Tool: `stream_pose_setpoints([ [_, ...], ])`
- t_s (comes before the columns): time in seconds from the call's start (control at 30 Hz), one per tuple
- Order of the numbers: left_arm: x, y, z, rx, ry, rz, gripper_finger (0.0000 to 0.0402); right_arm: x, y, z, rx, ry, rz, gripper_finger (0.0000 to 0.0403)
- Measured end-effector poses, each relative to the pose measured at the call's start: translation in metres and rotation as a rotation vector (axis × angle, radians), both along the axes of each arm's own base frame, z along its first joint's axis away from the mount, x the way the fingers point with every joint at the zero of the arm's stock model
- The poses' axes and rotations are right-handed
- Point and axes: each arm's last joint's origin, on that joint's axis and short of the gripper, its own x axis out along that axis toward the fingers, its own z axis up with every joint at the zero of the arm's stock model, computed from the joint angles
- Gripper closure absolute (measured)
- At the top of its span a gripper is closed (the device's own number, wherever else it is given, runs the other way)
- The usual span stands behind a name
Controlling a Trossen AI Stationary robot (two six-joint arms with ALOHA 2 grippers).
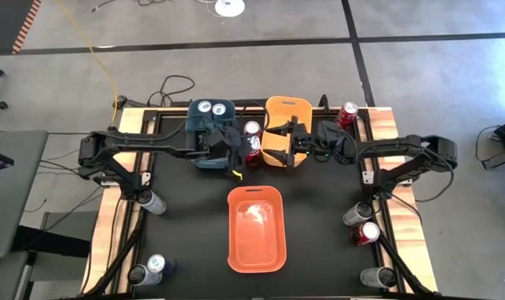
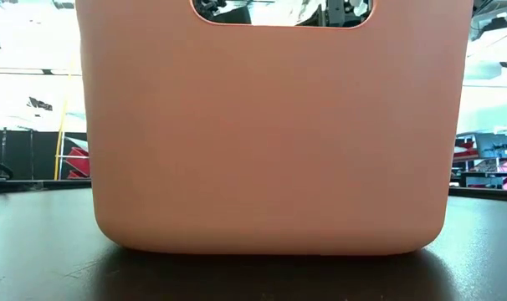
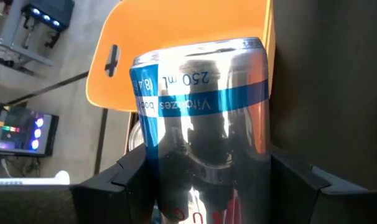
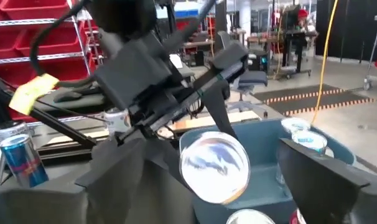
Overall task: Sort soda cans
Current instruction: Put the top blue soda can into the blue bin
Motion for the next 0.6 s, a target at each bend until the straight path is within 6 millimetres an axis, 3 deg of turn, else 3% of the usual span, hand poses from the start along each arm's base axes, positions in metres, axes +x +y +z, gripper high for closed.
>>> stream_pose_setpoints([
  [0.43,0.005,-0.009,0.005,0.033,-0.044,-0.05,0.0176,0.041,-0.006,-0.013,0.036,0.058,0.014,0.0005],
  [0.6,0.005,-0.012,0.005,0.04,-0.043,-0.049,0.0176,0.045,-0.01,-0.012,0.064,0.066,0.007,0.0013],
])
